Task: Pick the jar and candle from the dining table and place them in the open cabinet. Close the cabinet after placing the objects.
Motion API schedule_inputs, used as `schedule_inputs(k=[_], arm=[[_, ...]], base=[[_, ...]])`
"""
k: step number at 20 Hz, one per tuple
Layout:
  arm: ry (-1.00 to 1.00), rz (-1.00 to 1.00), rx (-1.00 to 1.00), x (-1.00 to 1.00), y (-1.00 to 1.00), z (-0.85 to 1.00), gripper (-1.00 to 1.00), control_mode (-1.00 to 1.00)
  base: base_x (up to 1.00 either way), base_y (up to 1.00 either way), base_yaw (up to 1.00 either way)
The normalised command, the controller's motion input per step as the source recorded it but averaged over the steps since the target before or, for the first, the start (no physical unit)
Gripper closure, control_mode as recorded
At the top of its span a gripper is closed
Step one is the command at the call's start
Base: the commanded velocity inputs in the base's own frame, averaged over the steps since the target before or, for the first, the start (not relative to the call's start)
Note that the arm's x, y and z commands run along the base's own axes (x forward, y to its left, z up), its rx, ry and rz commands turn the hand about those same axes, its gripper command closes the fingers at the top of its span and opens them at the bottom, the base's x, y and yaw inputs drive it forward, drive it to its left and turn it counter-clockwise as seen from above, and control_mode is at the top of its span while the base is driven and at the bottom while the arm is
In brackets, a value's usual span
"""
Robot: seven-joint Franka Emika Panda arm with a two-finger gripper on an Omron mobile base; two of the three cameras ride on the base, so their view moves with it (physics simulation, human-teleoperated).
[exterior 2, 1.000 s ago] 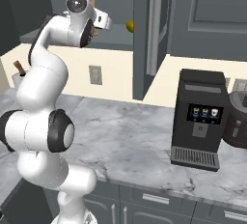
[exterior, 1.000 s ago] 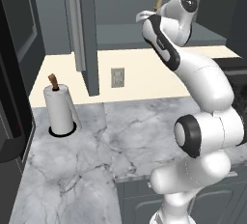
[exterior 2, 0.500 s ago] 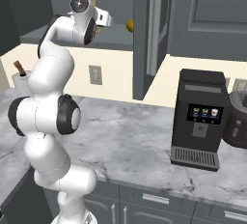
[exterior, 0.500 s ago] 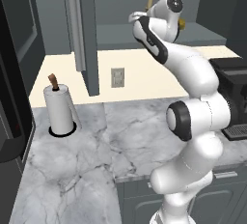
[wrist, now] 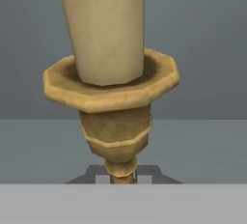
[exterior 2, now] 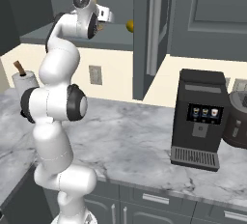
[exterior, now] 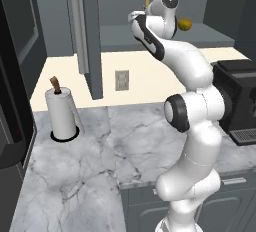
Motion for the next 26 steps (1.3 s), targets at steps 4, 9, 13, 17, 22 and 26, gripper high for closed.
schedule_inputs(k=[4, 9, 13, 17, 22, 26], arm=[[0.07, 0.00, -0.04, 0.40, 0.01, -0.22, 1.00, -1.00], [0.00, 0.00, 0.00, 0.03, 0.00, -0.16, 1.00, -1.00], [-0.03, 0.00, 0.02, 0.00, 0.00, -0.12, -1.00, -1.00], [-0.05, 0.00, 0.02, -0.02, 0.00, -0.01, -1.00, -1.00], [-0.04, 0.00, 0.00, -0.02, -0.01, 0.00, -1.00, -1.00], [0.00, 0.00, 0.00, -0.20, 0.00, 0.00, -1.00, -1.00]], base=[[0.00, 0.00, 0.00], [0.00, 0.00, 0.00], [0.00, 0.00, 0.00], [0.00, 0.00, 0.00], [0.00, 0.00, 0.00], [0.00, 0.00, 0.00]])
